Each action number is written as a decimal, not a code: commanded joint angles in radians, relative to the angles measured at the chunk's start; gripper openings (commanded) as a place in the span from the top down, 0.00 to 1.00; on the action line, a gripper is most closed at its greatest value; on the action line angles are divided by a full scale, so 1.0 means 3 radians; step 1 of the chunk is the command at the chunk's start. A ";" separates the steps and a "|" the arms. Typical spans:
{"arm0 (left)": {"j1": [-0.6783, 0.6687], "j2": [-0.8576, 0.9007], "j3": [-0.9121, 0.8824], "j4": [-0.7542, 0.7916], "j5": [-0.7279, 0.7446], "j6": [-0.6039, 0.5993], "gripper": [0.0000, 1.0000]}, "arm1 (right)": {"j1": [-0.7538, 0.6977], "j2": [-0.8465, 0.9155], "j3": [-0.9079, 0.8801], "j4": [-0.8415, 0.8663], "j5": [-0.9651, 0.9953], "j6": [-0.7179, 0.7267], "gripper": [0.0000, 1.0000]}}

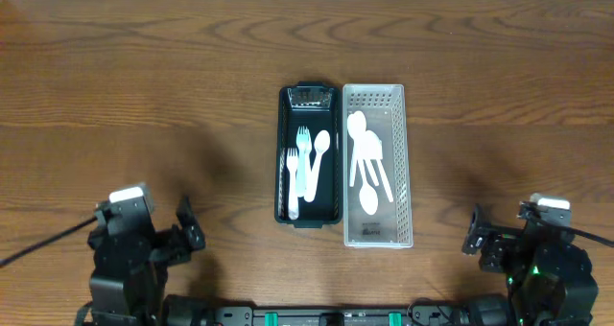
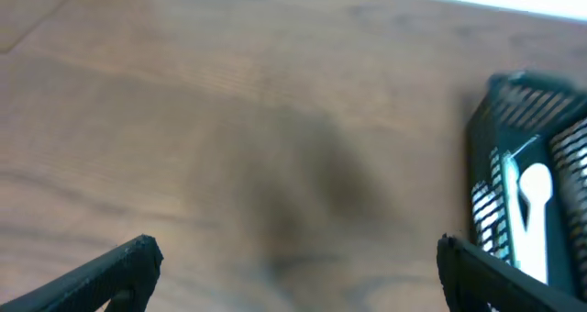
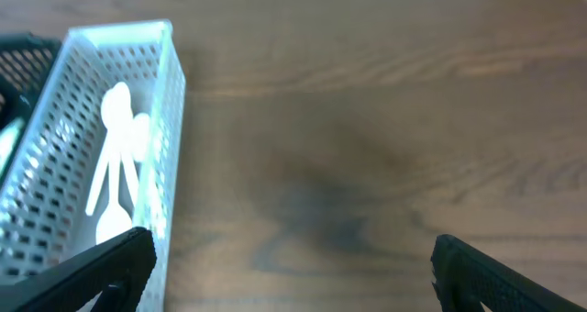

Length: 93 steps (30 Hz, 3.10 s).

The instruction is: Pack container

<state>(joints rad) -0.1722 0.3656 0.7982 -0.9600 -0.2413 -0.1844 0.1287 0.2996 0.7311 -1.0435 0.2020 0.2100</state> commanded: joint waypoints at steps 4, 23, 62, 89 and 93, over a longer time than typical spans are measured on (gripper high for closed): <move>-0.0011 -0.0028 -0.0022 -0.0228 -0.0123 -0.0038 0.02 | 0.0031 -0.0011 -0.0020 -0.0258 0.0037 0.0070 0.01; -0.0011 -0.0028 -0.0022 -0.0290 -0.0123 -0.0038 0.02 | 0.0008 -0.0057 -0.0019 -0.0309 0.0037 0.0070 0.01; -0.0011 -0.0028 -0.0022 -0.0290 -0.0122 -0.0038 0.02 | -0.0145 -0.0982 -0.2419 0.3237 -0.0535 -0.1077 0.01; -0.0010 -0.0028 -0.0023 -0.0289 -0.0123 -0.0038 0.02 | -0.0145 -0.0979 -0.2419 0.3239 -0.0613 -0.1041 0.01; 0.0100 -0.0065 -0.0025 -0.0298 -0.0126 -0.0022 0.02 | -0.0145 -0.0980 -0.2419 0.3239 -0.0613 -0.1041 0.01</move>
<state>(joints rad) -0.1692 0.3595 0.7914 -1.0451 -0.2665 -0.1864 0.0937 0.0128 0.0097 -0.0700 0.0254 -0.0883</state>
